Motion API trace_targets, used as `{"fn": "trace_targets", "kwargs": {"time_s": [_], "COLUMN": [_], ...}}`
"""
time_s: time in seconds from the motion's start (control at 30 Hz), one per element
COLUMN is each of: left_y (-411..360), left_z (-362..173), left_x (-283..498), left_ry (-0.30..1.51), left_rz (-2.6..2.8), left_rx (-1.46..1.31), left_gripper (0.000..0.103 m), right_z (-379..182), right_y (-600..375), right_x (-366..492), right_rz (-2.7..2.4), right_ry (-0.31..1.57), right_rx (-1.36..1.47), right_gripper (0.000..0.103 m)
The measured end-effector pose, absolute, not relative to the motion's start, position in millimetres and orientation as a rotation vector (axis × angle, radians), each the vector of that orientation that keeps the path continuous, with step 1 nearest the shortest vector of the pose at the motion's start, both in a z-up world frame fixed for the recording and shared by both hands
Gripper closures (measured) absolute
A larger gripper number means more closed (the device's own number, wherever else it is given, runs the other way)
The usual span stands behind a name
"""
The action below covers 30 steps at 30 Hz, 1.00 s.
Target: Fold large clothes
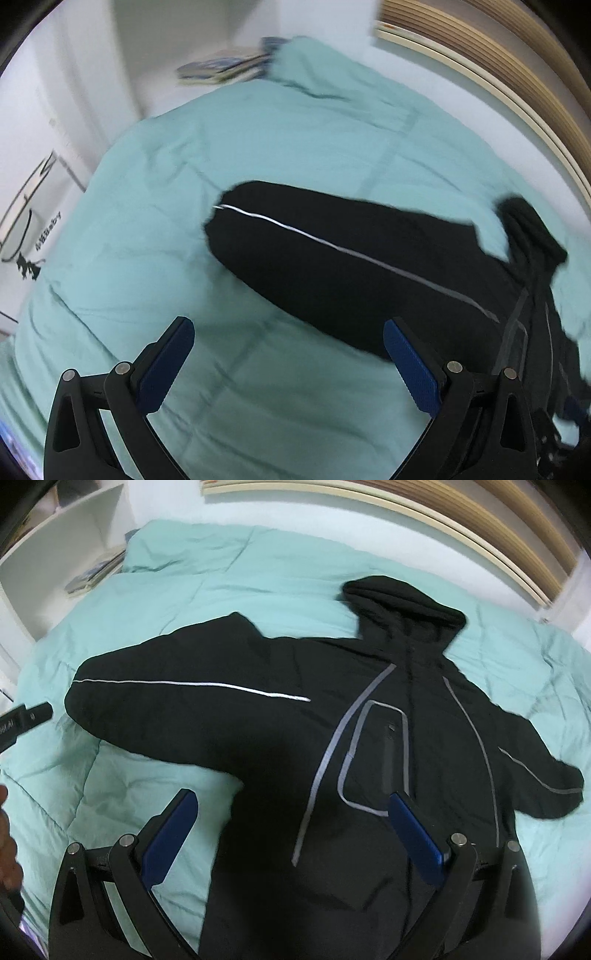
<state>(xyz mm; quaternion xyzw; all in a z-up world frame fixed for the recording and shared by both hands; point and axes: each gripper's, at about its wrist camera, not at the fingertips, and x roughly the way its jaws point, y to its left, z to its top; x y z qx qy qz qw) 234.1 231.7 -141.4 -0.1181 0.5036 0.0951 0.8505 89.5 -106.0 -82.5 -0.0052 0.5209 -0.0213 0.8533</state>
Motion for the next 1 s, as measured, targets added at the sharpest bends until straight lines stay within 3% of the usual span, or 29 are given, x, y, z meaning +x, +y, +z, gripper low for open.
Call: {"fn": "trace_targets", "kwargs": {"time_s": [0.33, 0.73, 0.77, 0.8, 0.9, 0.97, 1.0], "left_y": [356.0, 356.0, 353.7, 351.7, 346.2, 341.7, 339.5], "left_z": [-214.0, -283.1, -284.4, -284.4, -268.8, -245.6, -233.8], "left_x": [284.8, 341.9, 345.4, 347.5, 346.5, 338.2, 331.8], "left_ry": [0.995, 1.071, 1.066, 1.067, 1.016, 0.958, 0.927], "left_rz": [0.225, 0.210, 0.196, 0.175, 0.165, 0.145, 0.134], "left_rx": [-0.542, -0.493, -0.487, -0.494, -0.475, -0.468, -0.477], "left_gripper": [0.001, 0.004, 0.015, 0.042, 0.079, 0.087, 0.088], "right_z": [-114.3, -151.2, -152.8, -153.7, -154.9, -154.1, -152.8], "right_y": [-63.2, -66.5, -68.0, -68.7, -69.7, -70.3, -69.6], "right_x": [143.6, 157.3, 158.3, 158.9, 163.8, 171.1, 175.9], "right_rz": [0.036, 0.019, 0.015, 0.012, 0.010, 0.020, 0.021], "right_ry": [1.096, 1.181, 1.184, 1.185, 1.173, 1.151, 1.141], "right_rx": [-0.088, -0.105, -0.105, -0.105, -0.099, -0.069, -0.054], "right_gripper": [0.001, 0.001, 0.001, 0.001, 0.001, 0.002, 0.008]}}
